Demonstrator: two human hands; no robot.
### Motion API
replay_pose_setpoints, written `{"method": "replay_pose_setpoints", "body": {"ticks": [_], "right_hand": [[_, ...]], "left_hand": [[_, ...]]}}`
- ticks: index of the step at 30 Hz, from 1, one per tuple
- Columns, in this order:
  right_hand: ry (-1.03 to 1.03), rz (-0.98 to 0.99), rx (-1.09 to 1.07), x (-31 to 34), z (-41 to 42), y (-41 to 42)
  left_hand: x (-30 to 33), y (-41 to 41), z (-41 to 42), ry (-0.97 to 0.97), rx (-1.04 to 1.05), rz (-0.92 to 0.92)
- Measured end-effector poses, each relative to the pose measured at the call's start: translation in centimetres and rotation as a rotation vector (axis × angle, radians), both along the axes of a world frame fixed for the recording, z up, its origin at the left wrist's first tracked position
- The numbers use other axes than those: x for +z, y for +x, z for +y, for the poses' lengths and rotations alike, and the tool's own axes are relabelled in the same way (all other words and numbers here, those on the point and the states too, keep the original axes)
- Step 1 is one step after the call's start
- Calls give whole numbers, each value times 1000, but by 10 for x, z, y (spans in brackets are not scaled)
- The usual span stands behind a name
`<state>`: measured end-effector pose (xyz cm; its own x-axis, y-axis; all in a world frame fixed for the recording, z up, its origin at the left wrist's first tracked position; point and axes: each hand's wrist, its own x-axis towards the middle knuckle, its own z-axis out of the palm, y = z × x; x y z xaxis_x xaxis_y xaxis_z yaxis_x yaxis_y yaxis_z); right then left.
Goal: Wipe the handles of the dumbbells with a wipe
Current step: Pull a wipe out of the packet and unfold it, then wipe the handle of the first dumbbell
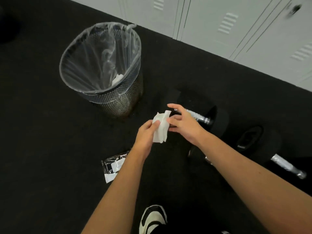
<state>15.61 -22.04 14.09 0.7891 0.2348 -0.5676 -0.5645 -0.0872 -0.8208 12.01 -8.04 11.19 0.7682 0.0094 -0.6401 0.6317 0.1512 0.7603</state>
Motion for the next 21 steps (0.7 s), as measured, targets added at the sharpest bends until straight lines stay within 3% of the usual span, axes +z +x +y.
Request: {"method": "replay_pose_setpoints", "body": {"ticks": [2, 5, 9, 14, 18, 21], "right_hand": [[67, 63, -150, 15, -12, 4], [119, 117, -186, 38, -27, 6], [-38, 49, -212, 53, -46, 11], [-20, -17, -299, 59, -72, 12], [21, -74, -169, 62, -90, 9], [-155, -170, -127, 63, -94, 8]], "left_hand": [[14, 10, -18, 22, 72, -27], [34, 23, -40, 53, 177, -33], [51, 34, -63, 109, 239, -35], [59, 40, -78, -143, 35, -203], [68, 39, -82, 40, -153, -348], [70, 37, -81, 337, -279, -477]]}}
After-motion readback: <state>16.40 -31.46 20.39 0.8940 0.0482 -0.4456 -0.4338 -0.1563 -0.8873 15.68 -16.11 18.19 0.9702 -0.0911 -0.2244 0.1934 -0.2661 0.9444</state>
